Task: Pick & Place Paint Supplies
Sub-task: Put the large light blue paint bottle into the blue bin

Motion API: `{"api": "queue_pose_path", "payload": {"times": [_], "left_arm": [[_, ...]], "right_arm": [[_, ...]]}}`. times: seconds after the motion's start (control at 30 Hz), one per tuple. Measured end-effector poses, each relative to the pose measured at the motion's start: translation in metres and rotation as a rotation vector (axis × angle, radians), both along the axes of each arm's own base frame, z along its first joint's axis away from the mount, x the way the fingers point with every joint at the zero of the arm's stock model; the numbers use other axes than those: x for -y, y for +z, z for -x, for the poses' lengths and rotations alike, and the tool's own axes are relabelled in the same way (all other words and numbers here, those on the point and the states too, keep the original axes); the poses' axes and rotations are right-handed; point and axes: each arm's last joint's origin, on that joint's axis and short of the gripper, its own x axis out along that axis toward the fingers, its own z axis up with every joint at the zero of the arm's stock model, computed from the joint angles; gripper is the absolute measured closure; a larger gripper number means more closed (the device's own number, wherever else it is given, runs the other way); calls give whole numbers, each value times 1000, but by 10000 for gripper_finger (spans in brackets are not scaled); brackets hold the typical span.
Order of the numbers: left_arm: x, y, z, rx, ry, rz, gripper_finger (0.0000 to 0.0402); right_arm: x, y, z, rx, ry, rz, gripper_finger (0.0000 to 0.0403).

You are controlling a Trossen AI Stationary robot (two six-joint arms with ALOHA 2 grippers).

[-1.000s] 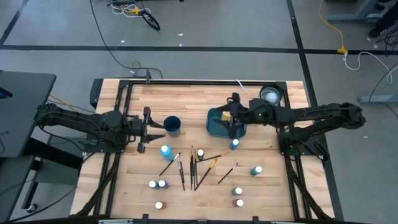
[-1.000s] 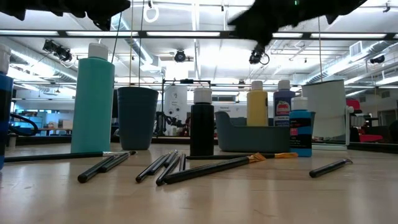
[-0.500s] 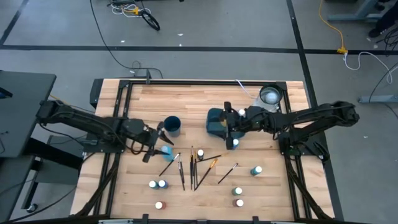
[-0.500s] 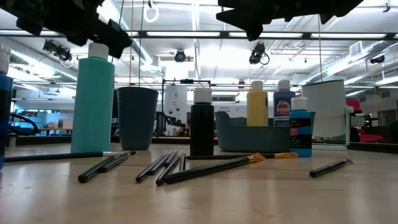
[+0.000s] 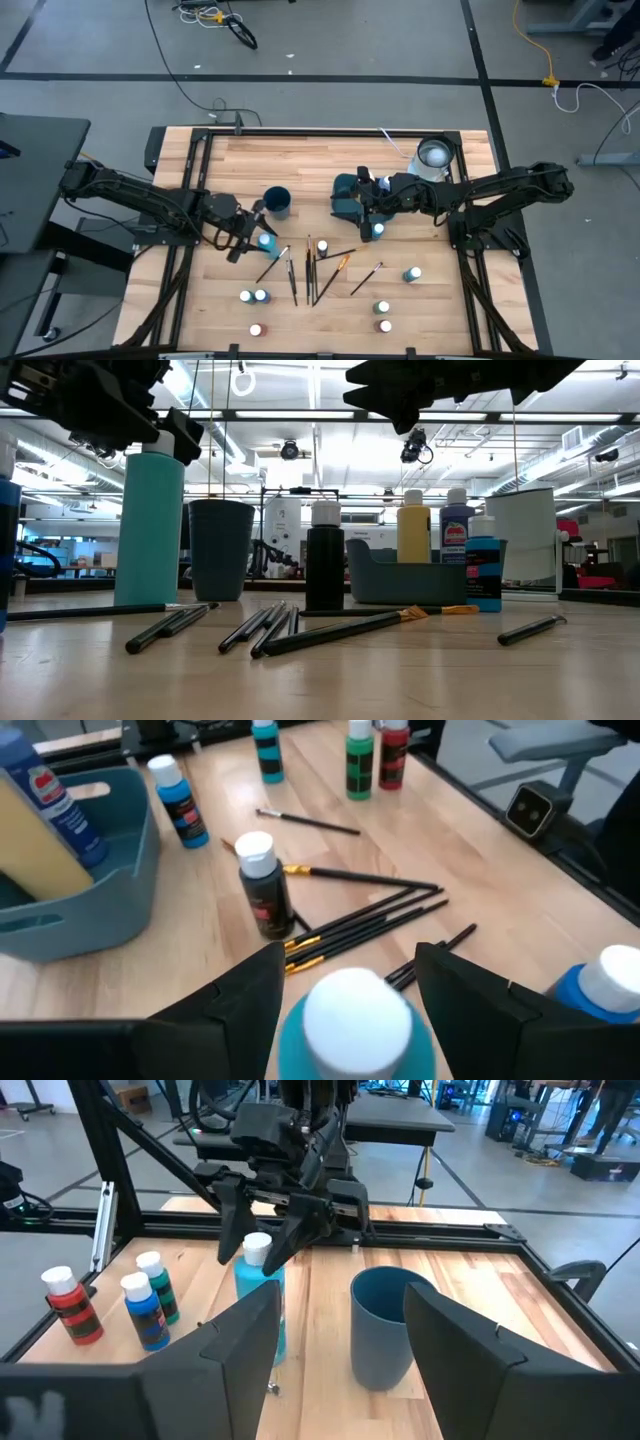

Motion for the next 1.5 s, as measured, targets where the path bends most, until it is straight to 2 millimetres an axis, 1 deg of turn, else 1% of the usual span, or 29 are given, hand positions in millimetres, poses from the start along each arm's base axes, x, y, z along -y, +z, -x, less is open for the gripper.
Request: {"api": "queue_pose_path", "payload": {"times": [0.13, 0.3, 0.47, 0.57, 0.7, 0.77, 0.83, 0.93, 1.0, 1.13, 1.2, 1.3, 1.4, 1.5], "left_arm": [[0, -1, 0, -6, -5, -11, 211], [0, 1, -1, 15, 8, -24, 279], [-4, 12, -6, 114, 157, -35, 279], [-5, 28, -10, 149, 246, 2, 279], [-4, 67, -17, 261, 239, 58, 279], [-3, 85, -21, 305, 237, 57, 278], [-4, 101, -27, 346, 273, 48, 277], [-9, 118, -43, 371, 356, 33, 278], [-14, 122, -59, 358, 387, 17, 278], [-28, 120, -94, 295, 418, 33, 277], [-37, 117, -112, 273, 423, 31, 276], [-52, 112, -137, 258, 437, 9, 278], [-70, 104, -160, 233, 475, 22, 278], [-87, 89, -177, 189, 543, 43, 277]], "right_arm": [[-4, -1, 0, -6, 16, 25, 188], [-10, -3, 6, -75, 45, 55, 188], [-15, 2, 21, -139, 46, 13, 188], [-15, 9, 34, -172, -8, 28, 188], [-15, 15, 54, -232, -90, 66, 188], [-15, 17, 64, -262, -107, 77, 188], [-15, 17, 70, -298, -106, 84, 188], [-16, 13, 74, -329, -102, 94, 188], [-16, 3, 76, -334, -95, 115, 188], [-15, -24, 83, -330, -109, 115, 188], [-14, -31, 88, -311, -107, 146, 188], [-11, -29, 95, -255, -150, 173, 188], [-9, -25, 104, -235, -205, 179, 188], [-8, -20, 113, -209, -205, 174, 188]]}}
